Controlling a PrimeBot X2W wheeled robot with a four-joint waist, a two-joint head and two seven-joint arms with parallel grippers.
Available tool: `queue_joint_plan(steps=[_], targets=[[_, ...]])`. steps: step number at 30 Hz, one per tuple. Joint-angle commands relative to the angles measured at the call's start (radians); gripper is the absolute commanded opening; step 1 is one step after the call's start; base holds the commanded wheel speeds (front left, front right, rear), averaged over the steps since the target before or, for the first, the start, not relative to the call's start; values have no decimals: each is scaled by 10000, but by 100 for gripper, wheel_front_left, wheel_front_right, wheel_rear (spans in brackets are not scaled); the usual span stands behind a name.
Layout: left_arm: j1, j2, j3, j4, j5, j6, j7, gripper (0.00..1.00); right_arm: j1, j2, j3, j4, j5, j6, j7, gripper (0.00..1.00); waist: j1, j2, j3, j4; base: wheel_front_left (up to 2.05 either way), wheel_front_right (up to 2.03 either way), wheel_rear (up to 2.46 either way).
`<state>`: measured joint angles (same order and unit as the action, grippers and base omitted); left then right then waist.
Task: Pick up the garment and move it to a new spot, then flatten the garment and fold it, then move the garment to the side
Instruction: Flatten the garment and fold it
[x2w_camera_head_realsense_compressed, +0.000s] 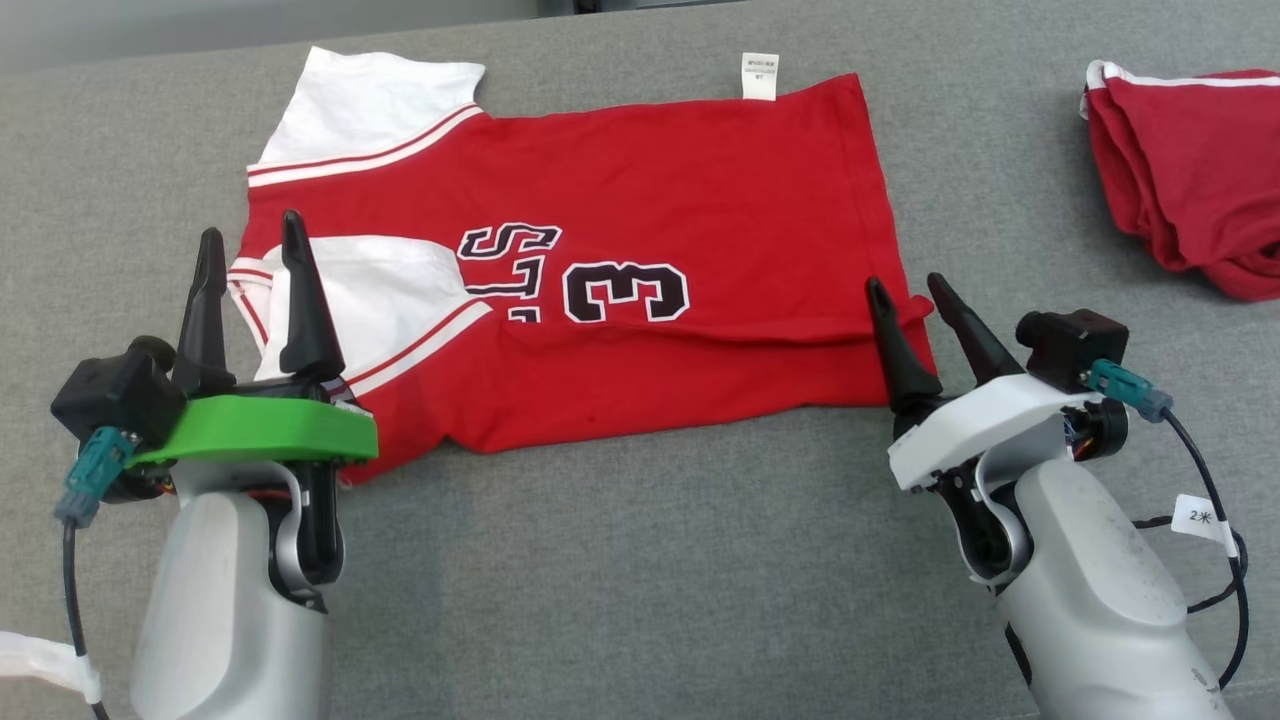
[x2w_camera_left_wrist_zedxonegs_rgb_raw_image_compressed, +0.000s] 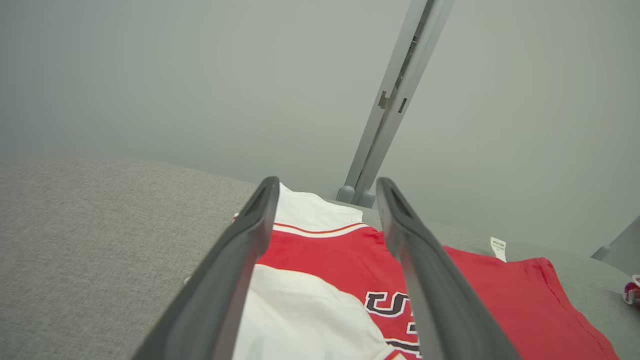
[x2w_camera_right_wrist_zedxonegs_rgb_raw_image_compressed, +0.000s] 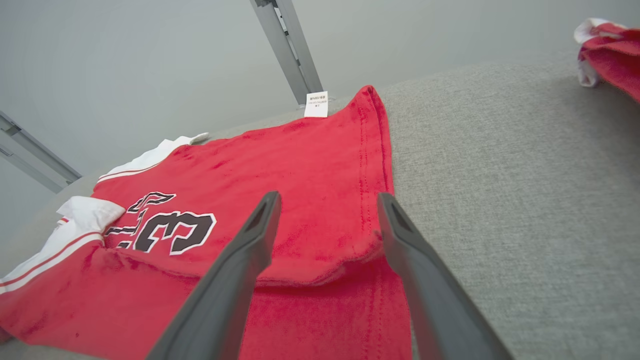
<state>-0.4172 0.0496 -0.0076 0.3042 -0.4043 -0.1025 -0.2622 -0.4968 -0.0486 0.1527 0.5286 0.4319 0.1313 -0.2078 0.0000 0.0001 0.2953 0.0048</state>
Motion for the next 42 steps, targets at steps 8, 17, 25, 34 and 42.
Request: queue_joint_plan(steps=[8, 17, 25, 34, 42], targets=[[884, 24, -87, -166, -342, 40, -33, 100, 319, -38, -690, -671, -1164, -12, -399, 100, 0, -1, -215, -11, 0, 0, 0], [2385, 25, 127, 138, -999, 511, 795, 100, 1658, -38, -1330, -1869, -2227, -12, -40, 100, 0, -1, -634, 253, 0, 0, 0], [3081, 25, 148, -99, -2821, 1131, 2568, 100, 2689, -40, -1429, -2703, -2165, -12, 520, 100, 0, -1, -722, 342, 0, 0, 0], [2635, 25, 72, 21, -4145, 1581, 3039, 100, 2635, -40, -1247, -3018, -2284, -12, 972, 100, 0, -1, -287, -5, 0, 0, 0], [2073, 62, 282, 389, -4310, 1431, 2400, 16, 2442, -35, -1152, -2545, -2103, -12, 1670, 100, 0, -1, -47, -113, 0, 0, 0]])
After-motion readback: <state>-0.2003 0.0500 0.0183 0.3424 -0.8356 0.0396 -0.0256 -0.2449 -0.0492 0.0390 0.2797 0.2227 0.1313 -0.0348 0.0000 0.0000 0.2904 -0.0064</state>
